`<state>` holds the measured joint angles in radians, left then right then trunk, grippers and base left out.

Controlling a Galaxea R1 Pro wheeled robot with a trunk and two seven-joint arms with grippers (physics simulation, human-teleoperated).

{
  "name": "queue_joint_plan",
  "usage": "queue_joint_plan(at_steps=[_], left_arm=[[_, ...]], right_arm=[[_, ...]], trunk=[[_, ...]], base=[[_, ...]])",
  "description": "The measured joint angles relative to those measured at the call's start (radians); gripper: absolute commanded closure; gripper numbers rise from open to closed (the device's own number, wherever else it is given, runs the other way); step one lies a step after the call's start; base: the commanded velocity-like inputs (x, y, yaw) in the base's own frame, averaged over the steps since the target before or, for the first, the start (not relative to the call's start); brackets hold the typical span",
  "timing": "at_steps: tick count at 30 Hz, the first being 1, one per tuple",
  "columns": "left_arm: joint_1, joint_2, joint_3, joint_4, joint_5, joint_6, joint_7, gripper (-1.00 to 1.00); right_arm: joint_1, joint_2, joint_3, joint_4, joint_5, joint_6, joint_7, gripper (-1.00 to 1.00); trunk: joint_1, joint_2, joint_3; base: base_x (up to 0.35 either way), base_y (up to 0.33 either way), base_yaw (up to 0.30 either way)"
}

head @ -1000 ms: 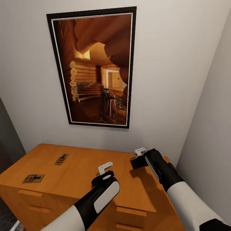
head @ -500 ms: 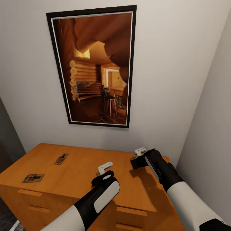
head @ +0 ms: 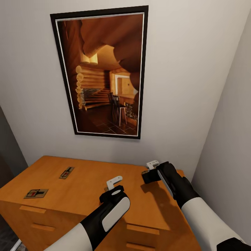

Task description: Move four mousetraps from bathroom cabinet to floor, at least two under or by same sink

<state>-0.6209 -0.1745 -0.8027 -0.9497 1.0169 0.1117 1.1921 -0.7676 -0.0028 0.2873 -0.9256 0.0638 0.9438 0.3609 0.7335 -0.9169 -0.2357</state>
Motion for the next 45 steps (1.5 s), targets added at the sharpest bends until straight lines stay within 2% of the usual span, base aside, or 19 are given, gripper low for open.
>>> queue_joint_plan(at_steps=[14,18,45], left_arm=[[0.0,0.0,0.0,-0.001,0.0,0.0,0.0,-1.0],[0.0,0.0,0.0,0.0,0.0,0.0,0.0,-1.0],[0.0,0.0,0.0,0.001,0.0,-0.001,0.0,-1.0]], right_arm=[[0.0,0.0,0.0,0.0,0.0,0.0,-0.001,1.0],[0.0,0.0,0.0,0.0,0.0,-0.001,-0.001,1.0],[0.0,0.0,0.0,0.0,0.0,0.0,-0.001,1.0]], trunk=[[0.0,0.0,0.0],[0.015,-0.028,-0.012],[0.015,-0.028,-0.013]], base=[[0.0,0.0,0.0],[0.0,0.0,0.0],[0.0,0.0,0.0]])
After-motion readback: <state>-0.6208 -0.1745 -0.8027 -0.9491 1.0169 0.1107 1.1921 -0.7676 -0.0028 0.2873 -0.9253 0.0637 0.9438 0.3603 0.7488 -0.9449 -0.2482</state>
